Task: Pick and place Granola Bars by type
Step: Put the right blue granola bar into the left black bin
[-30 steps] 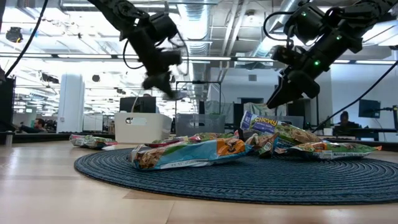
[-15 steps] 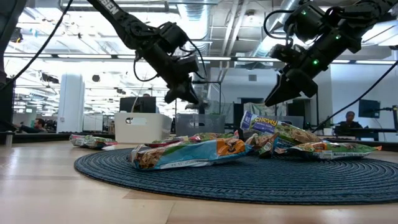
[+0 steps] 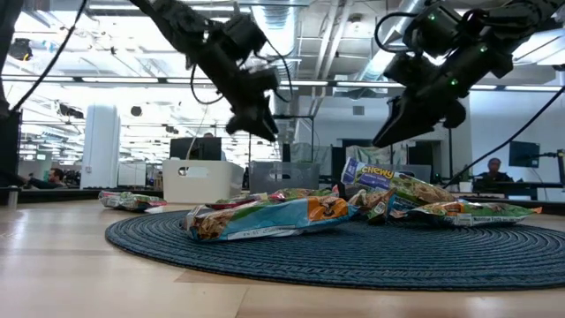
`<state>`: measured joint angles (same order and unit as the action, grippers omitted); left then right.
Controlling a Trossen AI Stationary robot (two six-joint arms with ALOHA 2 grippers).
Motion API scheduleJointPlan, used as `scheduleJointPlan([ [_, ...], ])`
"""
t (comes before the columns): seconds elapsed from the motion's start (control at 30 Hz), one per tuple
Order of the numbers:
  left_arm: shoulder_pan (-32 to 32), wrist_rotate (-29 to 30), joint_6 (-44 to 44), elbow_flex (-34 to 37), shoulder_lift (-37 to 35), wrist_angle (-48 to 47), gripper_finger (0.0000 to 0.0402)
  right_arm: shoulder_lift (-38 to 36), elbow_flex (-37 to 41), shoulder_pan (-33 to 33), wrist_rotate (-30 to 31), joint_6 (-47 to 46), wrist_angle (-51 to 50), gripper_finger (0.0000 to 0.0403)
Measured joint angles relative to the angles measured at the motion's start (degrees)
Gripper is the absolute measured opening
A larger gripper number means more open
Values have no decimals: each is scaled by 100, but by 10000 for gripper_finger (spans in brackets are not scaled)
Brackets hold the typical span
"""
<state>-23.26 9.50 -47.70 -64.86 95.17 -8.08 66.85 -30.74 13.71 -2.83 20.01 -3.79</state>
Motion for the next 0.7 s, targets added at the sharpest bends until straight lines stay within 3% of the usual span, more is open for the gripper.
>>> scheduleJointPlan([
  [0.17, 431, -1192, 572, -7, -519, -1179, 169, 0, 0, -270, -157, 2, 3, 127],
  [0.33, 912, -2312, 1336, 96, -568, -1838, 169, 0, 0, -658, -183, 9, 284, 127],
  [0.53, 1660, -2474, 1362, 725, -502, -1573, 169, 0, 0, -1246, -569, -46, 524, 127],
  [0.7, 2105, -2468, 1605, 1099, -518, -1140, 169, 0, 0, -1689, -527, -436, 555, 127],
])
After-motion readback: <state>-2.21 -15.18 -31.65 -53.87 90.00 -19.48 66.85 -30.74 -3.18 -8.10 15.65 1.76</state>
